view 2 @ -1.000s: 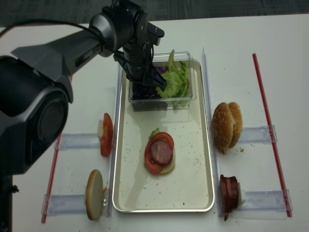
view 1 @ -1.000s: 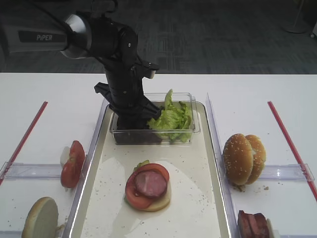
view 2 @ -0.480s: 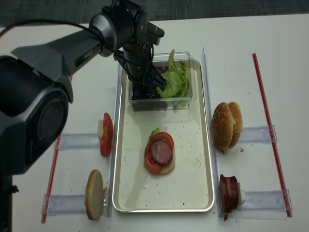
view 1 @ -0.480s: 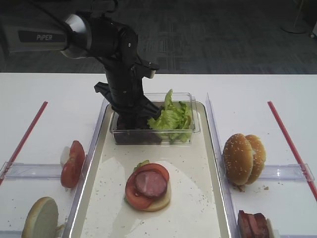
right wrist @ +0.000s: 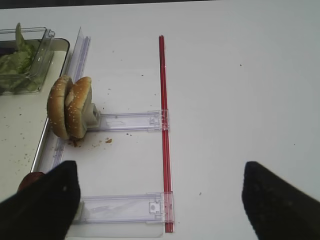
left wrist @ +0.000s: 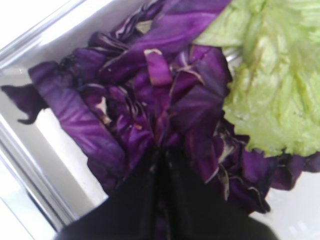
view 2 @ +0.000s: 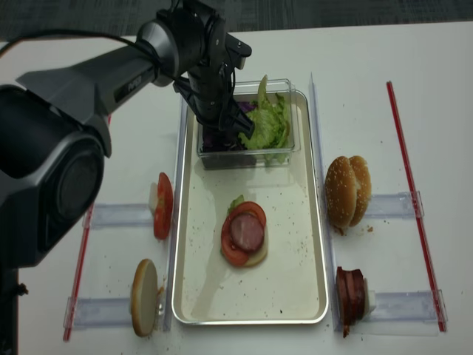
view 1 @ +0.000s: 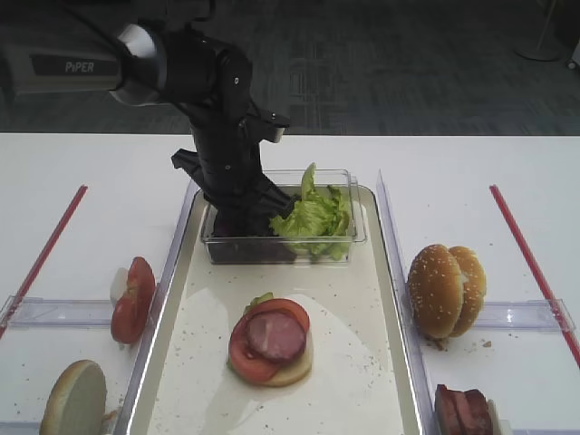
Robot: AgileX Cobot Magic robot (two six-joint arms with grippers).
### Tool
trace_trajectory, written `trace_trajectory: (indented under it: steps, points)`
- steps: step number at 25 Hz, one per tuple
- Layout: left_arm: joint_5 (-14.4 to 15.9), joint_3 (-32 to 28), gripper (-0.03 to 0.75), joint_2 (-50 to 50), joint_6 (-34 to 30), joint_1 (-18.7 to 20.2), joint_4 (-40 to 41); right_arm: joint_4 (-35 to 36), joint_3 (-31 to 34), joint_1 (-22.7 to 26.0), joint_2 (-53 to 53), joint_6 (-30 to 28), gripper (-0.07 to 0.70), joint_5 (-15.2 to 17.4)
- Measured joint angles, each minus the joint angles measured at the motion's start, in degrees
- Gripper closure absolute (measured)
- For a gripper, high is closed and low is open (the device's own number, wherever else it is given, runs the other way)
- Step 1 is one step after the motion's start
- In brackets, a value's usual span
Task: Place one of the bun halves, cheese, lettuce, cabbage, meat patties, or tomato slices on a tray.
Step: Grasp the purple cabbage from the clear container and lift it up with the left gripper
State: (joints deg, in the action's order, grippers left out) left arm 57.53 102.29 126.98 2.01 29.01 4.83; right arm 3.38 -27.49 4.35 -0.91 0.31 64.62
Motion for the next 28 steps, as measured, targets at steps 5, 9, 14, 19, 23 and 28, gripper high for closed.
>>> trace_trajectory:
  steps: [5, 9, 14, 19, 23, 28]
  points:
    - [0.61, 0.00, 0.725, -2.85, 0.00, 0.00, 0.00, 0.00, 0.00, 0.00, 0.00, -0.31, -0.037, 0.00]
    - [1.91, 0.00, 0.725, -4.87, 0.00, 0.00, 0.45, 0.00, 0.00, 0.00, 0.00, -0.31, -0.037, 0.09]
    - [3.42, 0.00, 0.725, -6.36, 0.00, 0.00, 0.67, 0.00, 0.00, 0.00, 0.00, -0.31, -0.037, 0.09]
    - [4.84, 0.00, 0.725, -8.38, -0.03, 0.00, 0.76, 0.00, 0.00, 0.00, 0.00, -0.31, -0.037, 0.09]
    - [6.05, 0.00, 0.725, -9.04, -0.03, 0.00, 0.80, 0.00, 0.00, 0.00, 0.00, 0.00, -0.037, 0.09]
    - [6.89, 0.00, 0.725, -9.04, -0.03, 0.00, 0.89, 0.00, 0.00, 0.00, 0.00, 0.00, -0.037, 0.09]
